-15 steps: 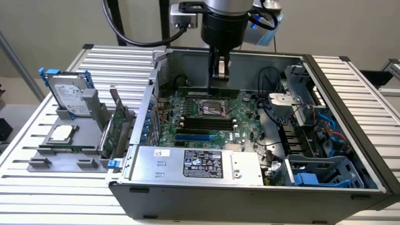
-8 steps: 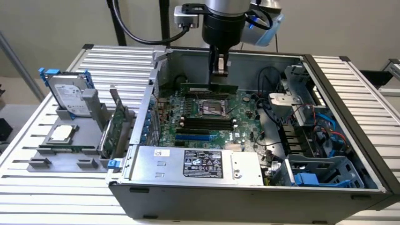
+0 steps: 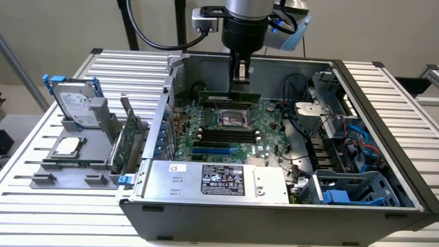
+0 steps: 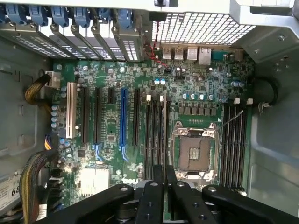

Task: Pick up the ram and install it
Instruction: 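Pick up the ram and move it above insertion slot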

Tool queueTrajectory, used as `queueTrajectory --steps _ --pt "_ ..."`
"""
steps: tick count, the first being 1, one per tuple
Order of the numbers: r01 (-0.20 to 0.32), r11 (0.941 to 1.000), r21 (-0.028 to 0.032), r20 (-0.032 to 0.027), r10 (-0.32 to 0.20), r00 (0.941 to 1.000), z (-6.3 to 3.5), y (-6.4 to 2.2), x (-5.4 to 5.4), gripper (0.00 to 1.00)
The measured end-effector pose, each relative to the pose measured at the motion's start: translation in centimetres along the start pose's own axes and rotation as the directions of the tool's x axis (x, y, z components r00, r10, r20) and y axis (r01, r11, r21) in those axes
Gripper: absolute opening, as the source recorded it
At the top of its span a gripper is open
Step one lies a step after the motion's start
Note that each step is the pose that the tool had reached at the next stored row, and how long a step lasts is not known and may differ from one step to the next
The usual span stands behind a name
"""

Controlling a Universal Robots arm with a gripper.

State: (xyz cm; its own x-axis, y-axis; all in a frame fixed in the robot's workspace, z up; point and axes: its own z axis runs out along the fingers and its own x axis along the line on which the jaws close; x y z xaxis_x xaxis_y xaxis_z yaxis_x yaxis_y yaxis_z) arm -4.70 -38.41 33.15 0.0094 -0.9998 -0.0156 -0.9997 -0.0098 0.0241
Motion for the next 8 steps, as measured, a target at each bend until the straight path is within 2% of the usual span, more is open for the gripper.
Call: queueTrajectory --steps 8 --pt "0.0 1.0 0.0001 0.0001 0.0 1.0 0.0 0.0 0.0 0.0"
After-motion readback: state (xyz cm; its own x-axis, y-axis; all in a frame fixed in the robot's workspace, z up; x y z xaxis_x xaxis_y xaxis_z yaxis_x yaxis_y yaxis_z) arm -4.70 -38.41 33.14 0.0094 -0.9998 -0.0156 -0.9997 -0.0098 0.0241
